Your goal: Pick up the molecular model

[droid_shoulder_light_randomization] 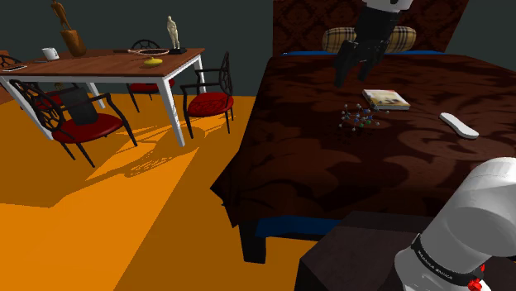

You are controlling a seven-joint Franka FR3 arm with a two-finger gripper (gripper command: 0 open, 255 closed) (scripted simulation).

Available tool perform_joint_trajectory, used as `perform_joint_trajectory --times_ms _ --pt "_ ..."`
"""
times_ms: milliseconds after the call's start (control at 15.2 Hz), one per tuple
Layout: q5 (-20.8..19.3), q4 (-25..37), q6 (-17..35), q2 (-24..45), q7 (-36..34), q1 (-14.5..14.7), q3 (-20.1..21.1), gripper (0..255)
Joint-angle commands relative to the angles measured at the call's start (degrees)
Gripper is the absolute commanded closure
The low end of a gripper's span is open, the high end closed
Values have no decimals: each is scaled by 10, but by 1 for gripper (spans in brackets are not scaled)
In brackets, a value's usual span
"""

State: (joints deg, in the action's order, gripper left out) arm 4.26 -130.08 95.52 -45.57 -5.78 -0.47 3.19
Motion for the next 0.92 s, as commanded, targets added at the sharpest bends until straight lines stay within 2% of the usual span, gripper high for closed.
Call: perform_joint_trajectory --times_ms 0,858 --pt "0 0 0 0 0 0 0 0" --pt "-63 23 90 161 117 -49 -113 0"
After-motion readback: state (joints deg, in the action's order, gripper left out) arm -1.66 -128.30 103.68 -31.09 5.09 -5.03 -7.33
